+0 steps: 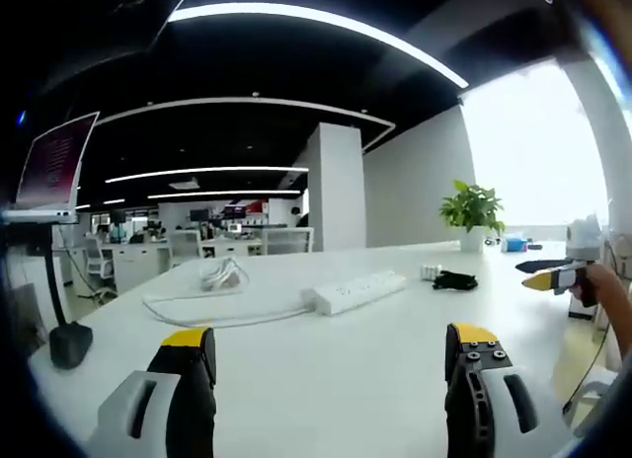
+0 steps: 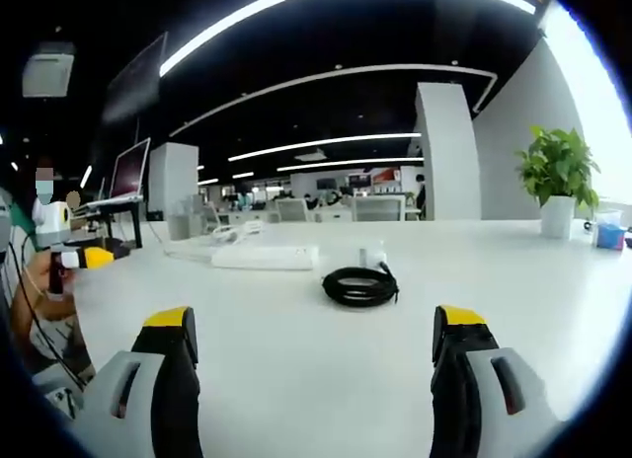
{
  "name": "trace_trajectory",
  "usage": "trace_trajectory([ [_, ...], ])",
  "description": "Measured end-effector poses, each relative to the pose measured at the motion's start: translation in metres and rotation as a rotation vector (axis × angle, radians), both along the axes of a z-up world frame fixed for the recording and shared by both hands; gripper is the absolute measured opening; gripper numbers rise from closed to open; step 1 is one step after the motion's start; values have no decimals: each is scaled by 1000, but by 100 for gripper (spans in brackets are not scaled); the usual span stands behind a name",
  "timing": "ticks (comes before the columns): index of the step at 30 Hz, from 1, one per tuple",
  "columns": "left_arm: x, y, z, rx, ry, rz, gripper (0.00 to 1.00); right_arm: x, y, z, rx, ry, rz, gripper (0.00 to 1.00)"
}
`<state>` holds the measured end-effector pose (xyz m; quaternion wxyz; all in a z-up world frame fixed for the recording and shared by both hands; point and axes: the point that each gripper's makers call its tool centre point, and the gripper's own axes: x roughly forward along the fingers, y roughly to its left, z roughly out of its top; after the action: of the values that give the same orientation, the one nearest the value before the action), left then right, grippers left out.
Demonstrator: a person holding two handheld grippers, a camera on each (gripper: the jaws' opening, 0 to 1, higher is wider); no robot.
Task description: Straighten the power strip on the desk, plug the charger into it
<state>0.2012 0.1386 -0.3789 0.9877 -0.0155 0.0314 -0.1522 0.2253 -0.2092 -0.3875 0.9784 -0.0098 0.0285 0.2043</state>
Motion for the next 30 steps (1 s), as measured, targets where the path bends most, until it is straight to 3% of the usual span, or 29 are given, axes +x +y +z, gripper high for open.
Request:
trace_trajectory([
  [10,1,-3,0,-8,3,-8,98,0,1,-2,-10,4,5,99],
  [30,5,-9,-1,-9,10,-28,98,7,8,17,-27,-36,33,98],
])
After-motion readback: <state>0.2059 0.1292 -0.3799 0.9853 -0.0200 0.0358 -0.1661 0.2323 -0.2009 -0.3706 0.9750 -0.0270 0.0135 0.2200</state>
